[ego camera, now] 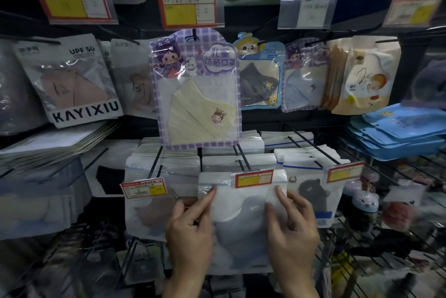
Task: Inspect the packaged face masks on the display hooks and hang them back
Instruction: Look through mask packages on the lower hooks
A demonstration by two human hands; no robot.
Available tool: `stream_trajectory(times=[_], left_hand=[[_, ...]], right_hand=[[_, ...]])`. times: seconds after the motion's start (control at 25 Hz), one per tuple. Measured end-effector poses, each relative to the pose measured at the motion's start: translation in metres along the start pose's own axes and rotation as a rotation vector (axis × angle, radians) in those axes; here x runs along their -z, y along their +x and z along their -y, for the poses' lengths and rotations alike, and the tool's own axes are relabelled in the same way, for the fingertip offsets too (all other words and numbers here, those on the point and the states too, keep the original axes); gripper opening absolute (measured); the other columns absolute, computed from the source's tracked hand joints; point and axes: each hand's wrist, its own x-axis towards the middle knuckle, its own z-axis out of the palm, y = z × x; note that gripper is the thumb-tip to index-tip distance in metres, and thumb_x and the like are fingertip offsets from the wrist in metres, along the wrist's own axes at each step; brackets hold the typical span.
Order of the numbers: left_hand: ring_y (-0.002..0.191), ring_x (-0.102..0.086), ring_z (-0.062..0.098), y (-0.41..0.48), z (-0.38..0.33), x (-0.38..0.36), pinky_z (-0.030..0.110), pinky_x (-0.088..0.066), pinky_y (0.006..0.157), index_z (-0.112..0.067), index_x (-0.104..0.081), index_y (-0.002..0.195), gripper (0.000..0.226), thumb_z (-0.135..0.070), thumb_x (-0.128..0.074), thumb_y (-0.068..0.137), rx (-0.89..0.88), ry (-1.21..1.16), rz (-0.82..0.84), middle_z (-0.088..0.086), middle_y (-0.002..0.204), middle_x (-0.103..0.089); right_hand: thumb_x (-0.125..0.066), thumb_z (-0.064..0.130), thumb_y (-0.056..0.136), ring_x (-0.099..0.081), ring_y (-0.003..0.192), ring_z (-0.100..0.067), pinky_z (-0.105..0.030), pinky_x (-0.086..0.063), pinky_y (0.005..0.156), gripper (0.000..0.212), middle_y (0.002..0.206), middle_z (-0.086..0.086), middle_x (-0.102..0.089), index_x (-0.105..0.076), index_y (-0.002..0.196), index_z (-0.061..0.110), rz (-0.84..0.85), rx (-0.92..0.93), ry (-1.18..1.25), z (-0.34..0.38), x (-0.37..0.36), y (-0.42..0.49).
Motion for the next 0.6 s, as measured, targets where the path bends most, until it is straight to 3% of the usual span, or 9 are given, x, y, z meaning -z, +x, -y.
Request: stream_trajectory(times=[0.16,0.36,0.44,0.52,0.6], left_hand=[[0.077,-0.057,0.006,0.005,-0.004,0.0,0.006,-0.041,0.068,-0.049,-0.076,0.116,0.064,0.007,-0.081,0.085,-0.136,0.049,0.012,-0.011,0.09,-0.052],[0.082,-0.059,0.005,0.009,-0.01,0.001,0.006,-0.042,0.07,-0.061,-0.072,0.115,0.072,0.006,-0.075,0.089,-0.098,0.138,0.087,-0.014,0.093,-0.051],[0.09,-0.062,0.002,0.01,-0.013,0.002,0.003,-0.045,0.081,-0.067,-0.068,0.112,0.067,-0.001,-0.072,0.095,-0.014,0.158,0.118,-0.018,0.1,-0.054],[0.089,-0.064,0.007,0.016,-0.019,0.001,0.017,-0.055,0.09,-0.066,-0.065,0.117,0.053,-0.016,-0.069,0.101,0.054,0.203,0.184,-0.021,0.106,-0.053],[0.086,-0.065,0.015,0.023,-0.025,-0.002,0.033,-0.06,0.089,-0.059,-0.063,0.131,0.041,-0.03,-0.066,0.102,0.1,0.283,0.253,-0.017,0.105,-0.055]], right_hand=[[-0.083,0.02,0.087,-0.063,0.115,-0.003,-0.044,-0.06,0.088,0.044,0.121,0.0,-0.064,-0.075,0.13,0.021,-0.058,0.057,-0.073,-0.004,0.0,0.004],[-0.085,0.017,0.089,-0.057,0.117,0.009,-0.036,-0.056,0.101,0.049,0.124,0.004,-0.06,-0.066,0.132,0.032,0.03,-0.084,-0.13,-0.002,0.003,0.006],[-0.081,0.018,0.092,-0.054,0.117,0.008,-0.022,-0.047,0.103,0.053,0.13,0.005,-0.055,-0.06,0.138,0.033,0.127,-0.097,-0.191,0.0,0.004,0.009],[-0.079,0.023,0.095,-0.05,0.12,0.003,-0.01,-0.037,0.103,0.057,0.14,0.002,-0.049,-0.058,0.148,0.027,0.217,-0.088,-0.268,0.001,0.002,0.014],[-0.078,0.028,0.096,-0.043,0.138,-0.008,-0.017,-0.035,0.111,0.063,0.151,0.0,-0.041,-0.055,0.154,0.019,0.307,-0.108,-0.323,0.0,-0.004,0.021]])
